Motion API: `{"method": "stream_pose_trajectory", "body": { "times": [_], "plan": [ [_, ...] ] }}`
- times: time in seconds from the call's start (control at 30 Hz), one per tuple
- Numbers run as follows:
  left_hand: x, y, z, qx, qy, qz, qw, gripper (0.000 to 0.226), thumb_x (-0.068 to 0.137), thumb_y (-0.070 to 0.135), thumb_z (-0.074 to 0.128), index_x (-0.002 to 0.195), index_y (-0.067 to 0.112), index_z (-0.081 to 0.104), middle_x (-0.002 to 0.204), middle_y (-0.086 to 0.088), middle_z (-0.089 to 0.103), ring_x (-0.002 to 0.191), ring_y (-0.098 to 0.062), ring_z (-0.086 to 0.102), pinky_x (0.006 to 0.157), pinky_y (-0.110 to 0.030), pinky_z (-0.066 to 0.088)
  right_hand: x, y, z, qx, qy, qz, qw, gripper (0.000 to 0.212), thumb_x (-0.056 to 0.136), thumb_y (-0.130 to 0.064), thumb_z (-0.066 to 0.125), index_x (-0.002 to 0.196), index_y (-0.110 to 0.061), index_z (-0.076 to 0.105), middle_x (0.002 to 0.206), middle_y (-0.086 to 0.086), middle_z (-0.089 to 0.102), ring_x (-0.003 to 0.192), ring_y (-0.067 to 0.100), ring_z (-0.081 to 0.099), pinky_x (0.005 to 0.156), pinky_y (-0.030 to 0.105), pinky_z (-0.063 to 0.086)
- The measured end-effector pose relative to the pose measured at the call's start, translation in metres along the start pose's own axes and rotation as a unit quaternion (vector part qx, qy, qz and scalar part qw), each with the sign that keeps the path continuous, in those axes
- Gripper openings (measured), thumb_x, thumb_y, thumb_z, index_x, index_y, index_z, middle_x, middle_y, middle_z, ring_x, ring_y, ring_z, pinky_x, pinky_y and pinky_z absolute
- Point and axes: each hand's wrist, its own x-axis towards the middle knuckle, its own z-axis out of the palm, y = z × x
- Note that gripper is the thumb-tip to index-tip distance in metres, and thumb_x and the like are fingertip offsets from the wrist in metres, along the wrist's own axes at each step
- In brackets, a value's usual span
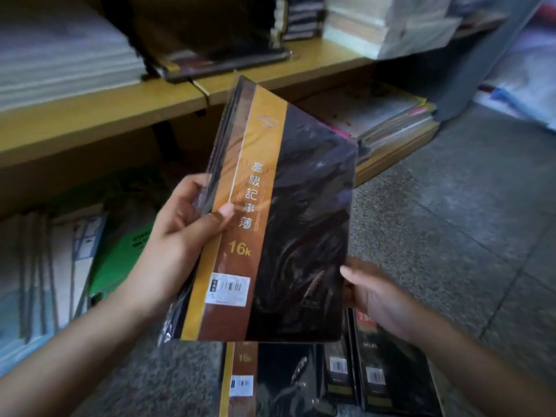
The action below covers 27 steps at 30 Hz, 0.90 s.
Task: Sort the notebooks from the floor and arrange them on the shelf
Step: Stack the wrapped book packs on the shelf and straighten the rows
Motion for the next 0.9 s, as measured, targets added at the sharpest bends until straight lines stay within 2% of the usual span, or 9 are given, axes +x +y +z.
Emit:
{"method": "stream_pose_trajectory", "body": {
  "times": [0.17,0.3,0.43,0.53,0.63,0.7,0.8,0.83,0.9],
  "plan": [
    [0.02,0.038,0.006,-0.031,0.045,0.077,0.996,0.034,0.086,0.016,0.053,0.119,0.012,0.051,0.087,-0.005,0.069,0.063,-0.015,0.065,0.053,-0.024,0.054,0.008,-0.072,0.008,0.046,-0.024,-0.106,0.993,0.061,0.045,-0.043,0.09,0.1,-0.021,0.074,0.106,0.006,0.072,0.09,0.015,0.069,0.075,0.027,0.056],
    [0.041,0.062,0.016,-0.083,0.114,0.085,0.986,0.034,0.092,0.017,0.053,0.125,0.011,0.05,0.088,-0.007,0.071,0.064,-0.015,0.067,0.058,-0.027,0.058,0.021,-0.118,0.018,0.104,-0.074,-0.185,0.974,0.061,0.046,-0.035,0.09,0.104,-0.023,0.074,0.107,0.003,0.072,0.093,0.014,0.069,0.07,0.026,0.058],
    [0.057,0.077,0.02,-0.115,0.174,0.059,0.976,0.031,0.092,0.021,0.056,0.12,0.01,0.053,0.078,-0.005,0.071,0.058,-0.014,0.068,0.047,-0.023,0.053,0.034,-0.139,0.026,0.095,-0.1,-0.227,0.964,0.054,0.051,-0.03,0.089,0.102,-0.02,0.073,0.098,0.007,0.073,0.079,0.018,0.069,0.057,0.026,0.054],
    [0.064,0.083,0.019,-0.135,0.186,0.03,0.973,0.029,0.093,0.02,0.055,0.119,0.008,0.053,0.08,-0.009,0.07,0.057,-0.015,0.069,0.046,-0.025,0.054,0.043,-0.144,0.027,0.093,-0.093,-0.238,0.962,0.056,0.049,-0.028,0.091,0.1,-0.018,0.073,0.097,0.008,0.072,0.076,0.019,0.069,0.058,0.027,0.054],
    [0.069,0.084,0.015,-0.153,0.154,0.004,0.976,0.029,0.092,0.017,0.054,0.115,0.002,0.058,0.087,-0.016,0.072,0.063,-0.021,0.071,0.049,-0.028,0.056,0.047,-0.144,0.03,0.1,-0.068,-0.251,0.96,0.053,0.037,-0.025,0.095,0.085,-0.015,0.075,0.084,0.01,0.072,0.072,0.019,0.069,0.057,0.028,0.054],
    [0.069,0.082,0.01,-0.126,0.124,-0.009,0.984,0.037,0.086,0.019,0.058,0.117,-0.001,0.057,0.096,-0.02,0.071,0.072,-0.025,0.072,0.055,-0.03,0.057,0.049,-0.144,0.03,0.091,-0.035,-0.261,0.961,0.055,0.031,-0.028,0.097,0.079,-0.015,0.074,0.086,0.011,0.072,0.075,0.02,0.07,0.057,0.027,0.055],
    [0.063,0.078,0.001,-0.043,0.092,0.031,0.994,0.062,0.071,0.022,0.071,0.129,0.012,0.05,0.115,-0.016,0.066,0.093,-0.027,0.07,0.076,-0.04,0.058,0.054,-0.148,0.031,0.058,-0.002,-0.274,0.96,0.079,0.035,-0.035,0.095,0.107,-0.022,0.067,0.098,0.006,0.071,0.08,0.017,0.067,0.059,0.025,0.054],
    [0.06,0.079,-0.001,0.007,0.088,0.037,0.995,0.07,0.067,0.03,0.072,0.132,0.023,0.047,0.131,-0.013,0.057,0.103,-0.024,0.066,0.086,-0.042,0.054,0.055,-0.15,0.031,0.044,0.007,-0.283,0.958,0.088,0.038,-0.037,0.094,0.119,-0.026,0.06,0.099,0.004,0.07,0.077,0.016,0.066,0.059,0.024,0.053],
    [0.05,0.079,-0.003,0.189,0.101,0.04,0.976,0.092,0.056,0.058,0.07,0.139,0.045,0.033,0.155,0.011,0.013,0.132,-0.016,0.042,0.108,-0.042,0.038,0.059,-0.152,0.033,0.017,0.047,-0.3,0.953,0.096,0.041,-0.044,0.092,0.127,-0.033,0.053,0.096,0.001,0.067,0.072,0.014,0.065,0.058,0.022,0.051]
  ]
}}
